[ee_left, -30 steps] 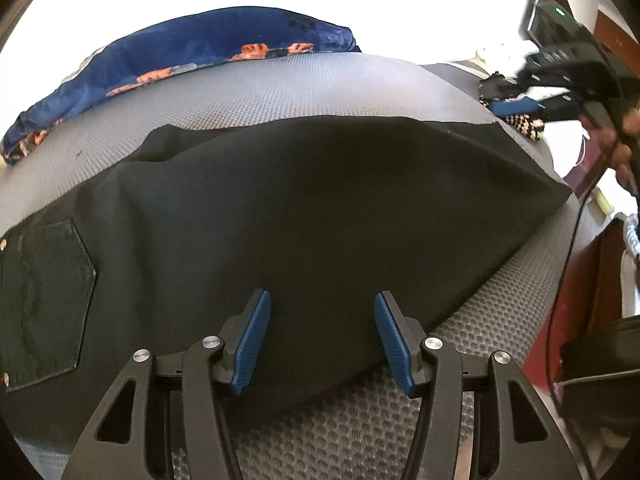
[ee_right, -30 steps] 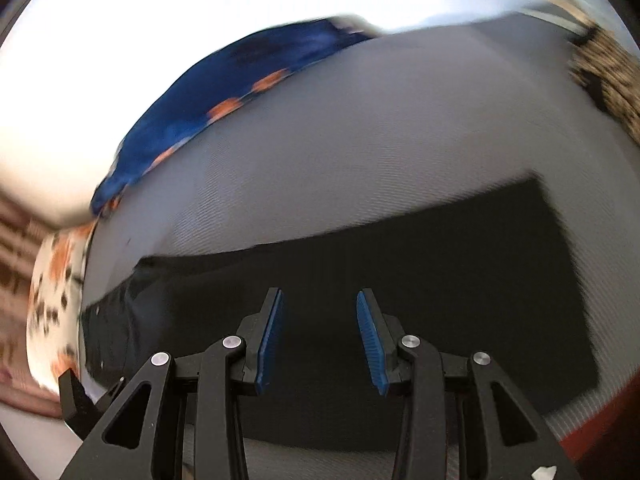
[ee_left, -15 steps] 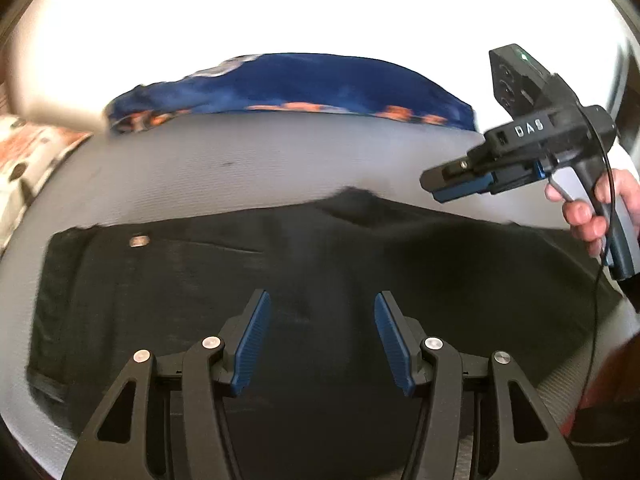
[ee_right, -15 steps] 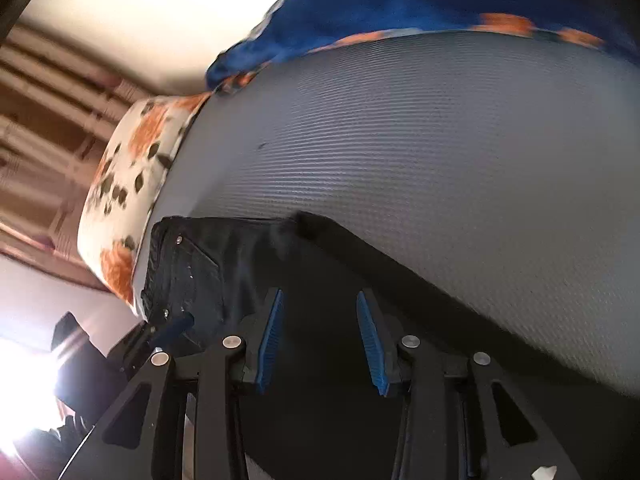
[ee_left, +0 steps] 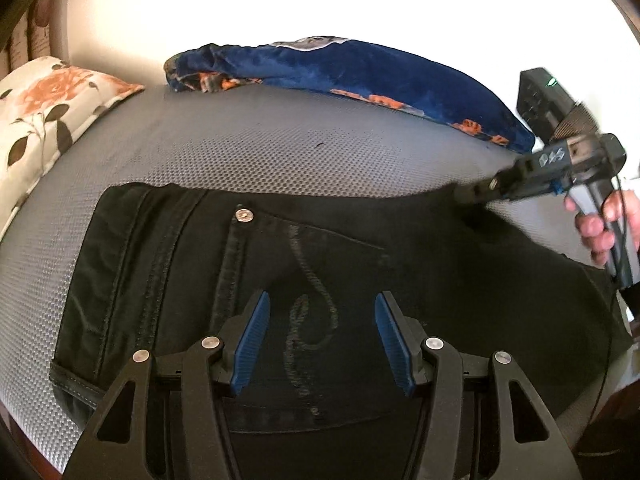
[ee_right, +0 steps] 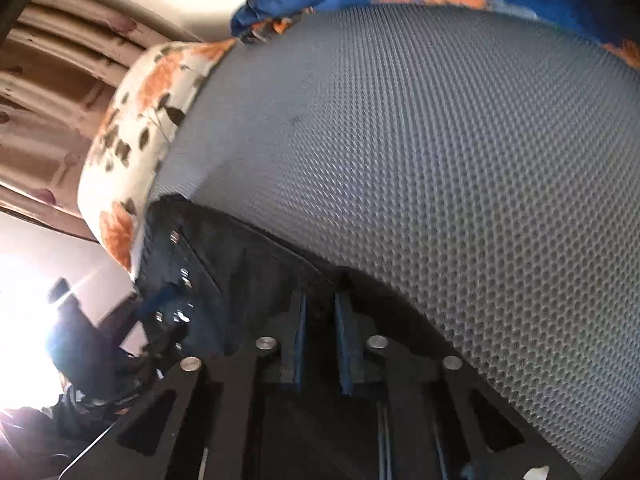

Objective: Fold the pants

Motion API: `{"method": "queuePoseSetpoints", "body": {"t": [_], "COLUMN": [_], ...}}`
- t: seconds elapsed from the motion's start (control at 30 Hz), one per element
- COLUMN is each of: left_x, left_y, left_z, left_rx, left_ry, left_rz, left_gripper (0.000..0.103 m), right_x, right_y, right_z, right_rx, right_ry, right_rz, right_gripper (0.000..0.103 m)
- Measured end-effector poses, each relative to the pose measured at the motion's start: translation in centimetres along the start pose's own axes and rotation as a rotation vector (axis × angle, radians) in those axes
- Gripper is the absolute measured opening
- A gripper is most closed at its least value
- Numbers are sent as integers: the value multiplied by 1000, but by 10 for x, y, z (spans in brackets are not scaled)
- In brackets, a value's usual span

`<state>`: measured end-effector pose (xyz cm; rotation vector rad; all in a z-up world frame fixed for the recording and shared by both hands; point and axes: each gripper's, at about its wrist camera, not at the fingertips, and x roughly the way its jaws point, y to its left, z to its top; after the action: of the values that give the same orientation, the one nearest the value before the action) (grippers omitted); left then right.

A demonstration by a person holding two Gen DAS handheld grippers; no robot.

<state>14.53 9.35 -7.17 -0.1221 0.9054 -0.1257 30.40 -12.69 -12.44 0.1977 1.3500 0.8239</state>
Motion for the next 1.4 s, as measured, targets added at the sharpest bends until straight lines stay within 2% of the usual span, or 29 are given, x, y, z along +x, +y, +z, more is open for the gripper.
{"method": "queuePoseSetpoints", "body": {"t": [0.1,0.23,0.37,0.4,0.5,0.57,0.67,0.8,0.87,0.97,1.17,1.3,1.4], "left_x": [2,5,7,7,4,0,-4,10,19,37,60,73,88], "left_y": [4,1,-4,-5,-11,-20,-39,-68,-82,-100,-128,-146,-156], "left_z": [-4,-7,-8,-6,2,8,22,39,42,47,53,51,51], "left_rx": [-2,29,49,47,52,76,122,196,230,254,295,352,371], "left_ry": [-8,-23,-18,-10,-1,-15,-49,-54,-49,-19,15,17,50], "left_rz": [-15,3,19,20,20,-1,-39,-89,-94,-107,-159,-172,-203], "left_gripper": [56,56,59,60,60,61,65,65,65,65,64,56,46], "right_x": [-13,4,14,14,6,-11,-38,-75,-88,-96,-95,-89,-82], "right_y": [7,1,-9,-9,-8,-5,3,1,-5,-11,-28,-34,-37], "right_z": [7,13,13,13,12,8,-5,-38,-57,-84,-119,-131,-133], "right_rx": [-32,-37,-1,7,28,32,24,71,106,142,185,201,194], "right_ry": [-53,-46,-48,-51,-49,-101,-154,-205,-220,-228,-236,-247,-251], "right_rz": [-23,-112,-108,-106,-109,-100,-140,-182,-232,-342,-478,-525,-557], "right_gripper": [9,8,8,9,23,25,25,25,25,25,25,25,25]}}
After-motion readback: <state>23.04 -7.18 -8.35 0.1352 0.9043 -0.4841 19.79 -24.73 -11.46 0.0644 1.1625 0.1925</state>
